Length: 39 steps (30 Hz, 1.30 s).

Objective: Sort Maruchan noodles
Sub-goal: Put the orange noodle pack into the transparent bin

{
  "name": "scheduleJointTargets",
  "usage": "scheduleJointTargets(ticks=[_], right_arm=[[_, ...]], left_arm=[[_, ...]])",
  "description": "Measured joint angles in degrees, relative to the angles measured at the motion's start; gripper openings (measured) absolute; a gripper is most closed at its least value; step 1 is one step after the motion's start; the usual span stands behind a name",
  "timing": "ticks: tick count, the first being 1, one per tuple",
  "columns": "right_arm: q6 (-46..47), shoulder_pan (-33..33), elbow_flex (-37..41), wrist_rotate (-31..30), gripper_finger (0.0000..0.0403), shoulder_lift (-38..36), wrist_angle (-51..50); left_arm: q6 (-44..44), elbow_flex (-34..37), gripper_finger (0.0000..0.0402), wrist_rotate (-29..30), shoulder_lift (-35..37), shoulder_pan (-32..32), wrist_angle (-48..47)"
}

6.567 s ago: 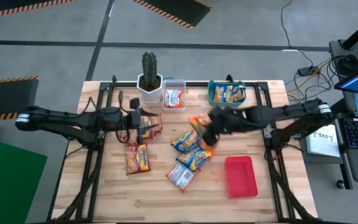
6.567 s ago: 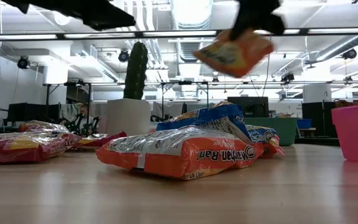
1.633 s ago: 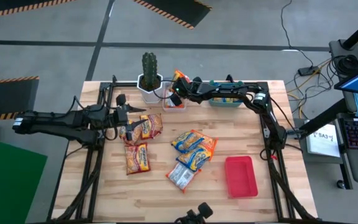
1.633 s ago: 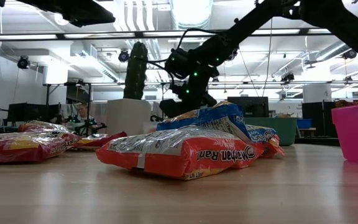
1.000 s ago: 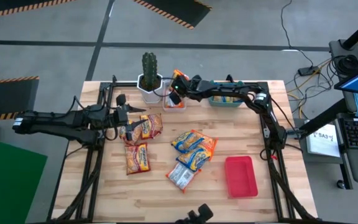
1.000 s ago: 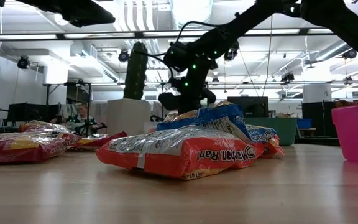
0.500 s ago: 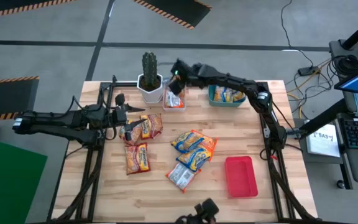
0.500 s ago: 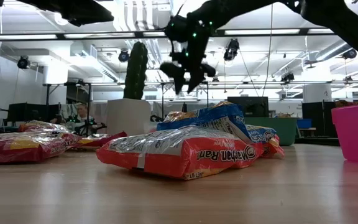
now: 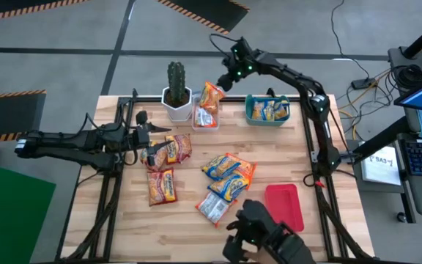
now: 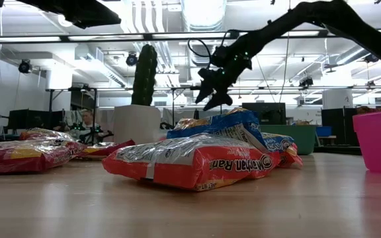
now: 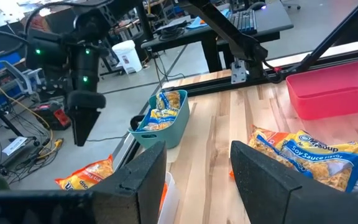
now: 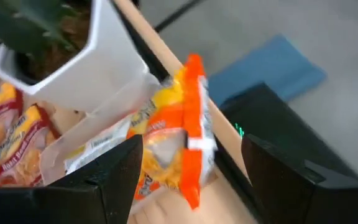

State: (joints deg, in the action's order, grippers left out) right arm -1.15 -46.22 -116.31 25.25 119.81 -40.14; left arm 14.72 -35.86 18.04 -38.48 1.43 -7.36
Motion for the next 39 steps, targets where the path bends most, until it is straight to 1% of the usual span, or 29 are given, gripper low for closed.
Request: scheduleJointTargets(ticks=[3, 5, 6, 11, 20, 29, 31, 35, 39], right_arm=[[-4.63, -0.06, 2.33, 2.81, 0.0258, 0.00, 3.72], [-5.33, -0.05, 3.62, 5.89, 0.0255, 0.02, 6.38], [-5.36, 0.13, 4.15, 6.37, 0.0254, 0.10, 8.07], [-5.94, 0.69, 7.33, 6.45, 0.0251, 0.43, 14.03], [-3.09, 0.79, 12.15, 6.21, 0.0251, 0.42, 18.92], [0.38, 1.96, 17.70, 6.16, 0.0249, 0.42, 26.67], [0.64, 2.44, 18.73, 5.65, 0.0245, 0.42, 28.21], [0.58, 3.49, 19.95, -0.72, 0.0233, 0.42, 30.31], [-1.02, 4.37, 20.01, -3.34, 0.0210, 0.42, 30.99]], left_arm=[[0.02, 0.00, 0.0164, 0.00, 0.00, 0.00, 0.00], [0.02, 0.00, 0.0164, 0.00, 0.00, 0.00, -0.02], [0.05, 0.00, 0.0164, 0.00, 0.00, -0.02, -0.02], [0.24, 0.00, 0.0164, 0.00, 0.00, 0.00, -0.30], [0.24, 0.00, 0.0164, 0.00, 0.00, -0.02, -0.61], [0.24, 0.00, 0.0164, 0.00, 0.00, -0.02, -0.23], [0.24, 0.00, 0.0164, 0.00, 0.00, -0.02, -0.26], [0.24, 0.00, 0.0164, 0.00, 0.00, -0.02, -0.28], [0.24, 0.00, 0.0164, 0.00, 0.00, -0.02, -0.30]])
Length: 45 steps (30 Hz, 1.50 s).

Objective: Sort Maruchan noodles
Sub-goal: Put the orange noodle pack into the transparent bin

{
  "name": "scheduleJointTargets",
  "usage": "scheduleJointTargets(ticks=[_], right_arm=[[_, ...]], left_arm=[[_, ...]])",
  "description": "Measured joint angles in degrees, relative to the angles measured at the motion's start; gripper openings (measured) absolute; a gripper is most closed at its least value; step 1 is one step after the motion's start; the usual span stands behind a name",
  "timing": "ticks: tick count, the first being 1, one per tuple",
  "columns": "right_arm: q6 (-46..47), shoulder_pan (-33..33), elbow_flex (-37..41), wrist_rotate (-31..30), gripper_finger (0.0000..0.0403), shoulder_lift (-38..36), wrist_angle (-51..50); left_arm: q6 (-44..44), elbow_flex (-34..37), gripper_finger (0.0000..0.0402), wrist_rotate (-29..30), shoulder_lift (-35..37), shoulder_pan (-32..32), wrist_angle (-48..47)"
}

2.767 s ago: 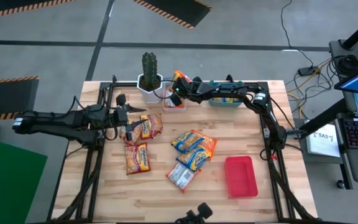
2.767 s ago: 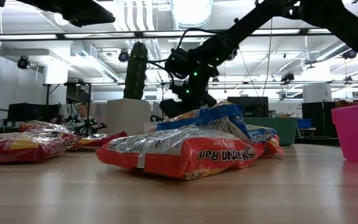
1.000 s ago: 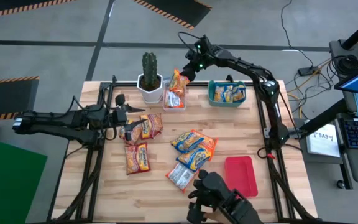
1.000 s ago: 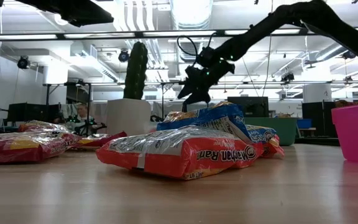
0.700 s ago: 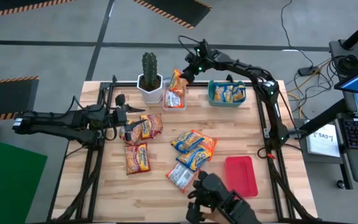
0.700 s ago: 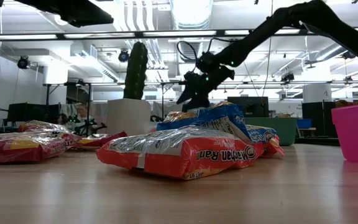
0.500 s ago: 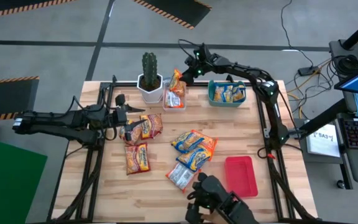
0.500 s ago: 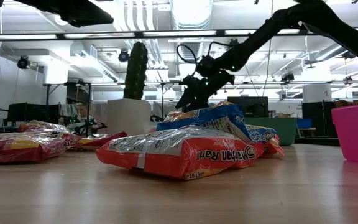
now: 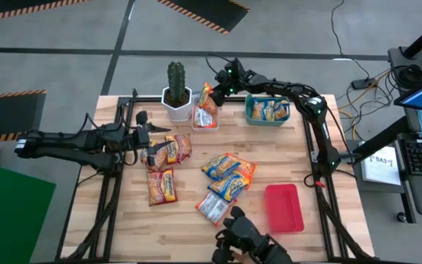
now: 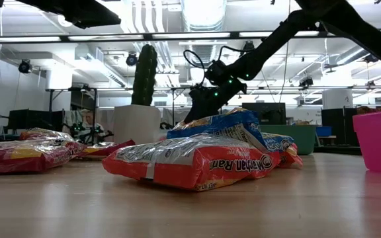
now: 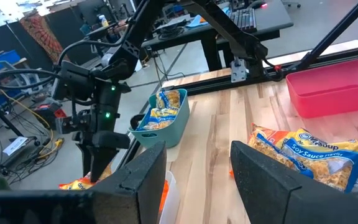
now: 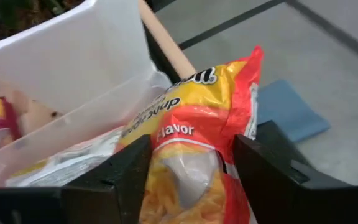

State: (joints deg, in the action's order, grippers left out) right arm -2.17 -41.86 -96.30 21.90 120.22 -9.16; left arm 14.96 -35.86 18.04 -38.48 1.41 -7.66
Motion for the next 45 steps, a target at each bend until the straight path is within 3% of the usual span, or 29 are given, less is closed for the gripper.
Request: scheduleJointTargets(ticks=[5, 10, 12, 17, 21, 25, 29, 32, 39, 45], right_arm=[[0.68, 0.70, -0.38, -0.56, 0.0142, 0.00, 0.07], [-1.25, 1.51, -0.39, -0.57, 0.0030, 0.00, 0.82], [-2.26, 2.11, -0.43, -0.78, 0.0017, -0.11, 1.10], [-6.01, 4.20, -2.73, -3.36, 0.0009, -0.62, 0.55], [-15.80, 7.38, -5.22, -9.09, 0.0009, -0.94, -1.09], [-27.49, 11.38, -6.48, -17.58, 0.0009, -0.94, -2.99], [-41.71, 15.40, -4.88, -31.99, 0.0008, -0.88, -3.25], [-46.71, 16.70, -3.88, -34.80, 0.0008, -0.44, -2.19], [-36.03, 15.73, -3.69, -35.54, 0.0013, 0.26, -2.90], [-30.54, 15.62, -3.69, -36.08, 0.0062, 0.22, -3.09]], left_arm=[[0.00, 0.00, 0.0164, 0.00, 0.00, 0.00, 0.00], [0.00, 0.00, 0.0164, 0.00, 0.00, 0.00, 0.19], [0.00, 0.00, 0.0164, 0.00, -0.02, 0.00, 0.65], [0.02, 0.00, 0.0164, 0.00, -0.02, 0.00, 0.76], [0.55, 0.00, 0.0164, 0.00, -0.02, 0.00, 0.76], [0.63, 0.00, 0.0164, 0.00, -0.02, 0.02, 0.71], [1.07, 0.00, 0.0164, 0.00, -0.02, 0.02, 0.56], [1.11, 0.00, 0.0164, 0.00, -0.02, 0.01, 0.12], [1.09, 0.00, 0.0164, 0.00, -0.02, 0.02, 0.13], [0.75, 0.00, 0.0164, -0.15, -0.02, 0.02, 0.13]])
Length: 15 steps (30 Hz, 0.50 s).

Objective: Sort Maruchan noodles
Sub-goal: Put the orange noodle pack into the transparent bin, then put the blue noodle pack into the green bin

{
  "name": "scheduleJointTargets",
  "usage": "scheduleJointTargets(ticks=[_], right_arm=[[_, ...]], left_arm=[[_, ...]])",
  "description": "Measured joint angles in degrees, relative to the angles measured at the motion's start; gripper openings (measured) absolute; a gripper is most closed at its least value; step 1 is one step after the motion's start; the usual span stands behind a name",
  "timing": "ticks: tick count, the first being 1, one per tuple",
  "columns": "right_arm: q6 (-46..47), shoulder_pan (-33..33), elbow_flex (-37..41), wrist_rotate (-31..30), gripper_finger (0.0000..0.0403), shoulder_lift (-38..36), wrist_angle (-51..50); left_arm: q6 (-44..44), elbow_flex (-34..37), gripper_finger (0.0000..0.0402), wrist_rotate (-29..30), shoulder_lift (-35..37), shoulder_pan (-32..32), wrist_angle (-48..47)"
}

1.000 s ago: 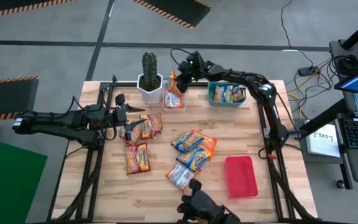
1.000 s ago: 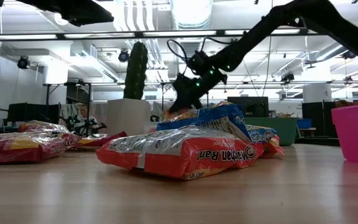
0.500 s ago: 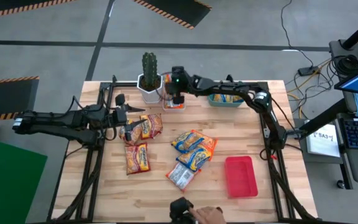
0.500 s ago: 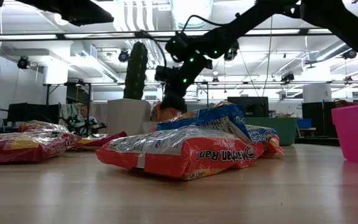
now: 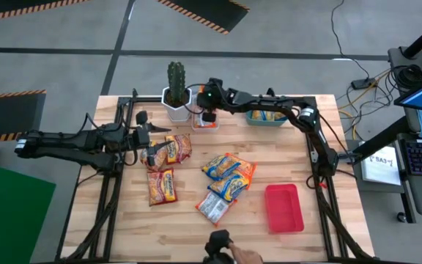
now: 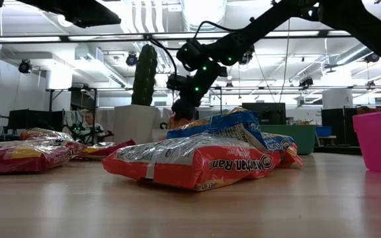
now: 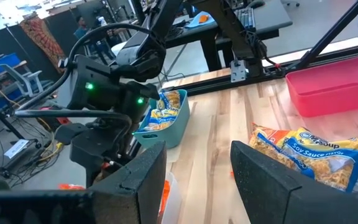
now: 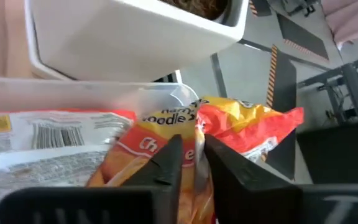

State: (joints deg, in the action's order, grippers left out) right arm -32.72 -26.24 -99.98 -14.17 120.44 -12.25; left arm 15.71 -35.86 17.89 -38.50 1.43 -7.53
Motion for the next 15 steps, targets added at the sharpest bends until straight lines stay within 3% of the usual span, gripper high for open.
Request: scheduleJointTargets(ticks=[9, 15], right_arm=[[12.29, 0.93, 0.03, -2.84, 0.0163, -5.84, -7.39], [23.43, 3.67, 0.04, 7.57, 0.0197, -14.96, -17.75]], left_arm=[[-6.69, 0.54, 0.0164, -0.07, 0.00, 0.00, -1.57], [-12.79, 0.66, 0.0164, -0.07, -0.67, 0.00, -0.44]])
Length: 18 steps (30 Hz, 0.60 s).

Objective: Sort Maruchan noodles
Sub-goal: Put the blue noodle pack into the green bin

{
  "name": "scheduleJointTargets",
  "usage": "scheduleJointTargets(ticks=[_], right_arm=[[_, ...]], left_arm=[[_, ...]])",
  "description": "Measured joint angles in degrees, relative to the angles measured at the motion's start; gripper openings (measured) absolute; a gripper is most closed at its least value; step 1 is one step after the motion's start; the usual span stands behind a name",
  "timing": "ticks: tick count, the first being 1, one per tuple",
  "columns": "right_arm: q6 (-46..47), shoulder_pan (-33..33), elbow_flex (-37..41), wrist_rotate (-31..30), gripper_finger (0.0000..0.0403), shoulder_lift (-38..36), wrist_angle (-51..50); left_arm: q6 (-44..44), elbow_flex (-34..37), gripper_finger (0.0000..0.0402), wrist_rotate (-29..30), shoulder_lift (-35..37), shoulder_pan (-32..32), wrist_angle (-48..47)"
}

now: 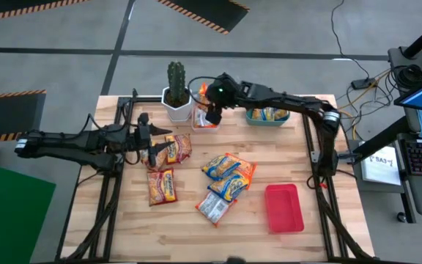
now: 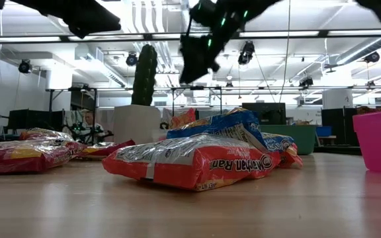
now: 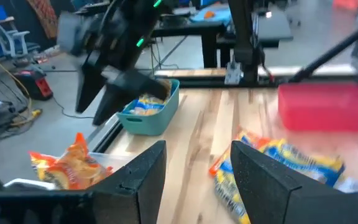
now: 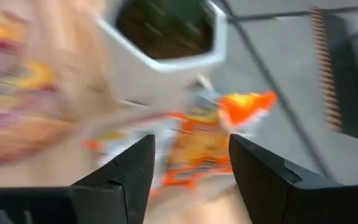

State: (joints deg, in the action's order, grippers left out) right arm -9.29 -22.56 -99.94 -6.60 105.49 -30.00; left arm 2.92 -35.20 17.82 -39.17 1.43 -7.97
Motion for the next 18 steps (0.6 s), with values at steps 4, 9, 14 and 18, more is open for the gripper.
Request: scheduleJointTargets(ticks=[4, 9, 14, 18], right_arm=[[1.41, 4.85, 4.09, 4.54, 0.0201, -6.57, -0.46], [3.68, 13.22, 17.65, 5.17, 0.0201, -14.18, 10.29], [8.01, 20.79, 33.70, 5.16, 0.0201, -19.80, 27.15], [11.71, 25.05, 44.39, 5.15, 0.0201, -22.03, 39.40]], left_arm=[[-4.29, -0.02, 0.0164, -1.36, -1.79, 0.07, 4.27], [-8.33, -0.02, 0.0164, -4.02, -6.26, 1.16, 7.09], [-10.33, -0.02, 0.0164, -4.65, -11.49, 2.65, 8.65], [-11.00, -0.02, 0.0164, -5.54, -14.70, 3.60, 10.98]])
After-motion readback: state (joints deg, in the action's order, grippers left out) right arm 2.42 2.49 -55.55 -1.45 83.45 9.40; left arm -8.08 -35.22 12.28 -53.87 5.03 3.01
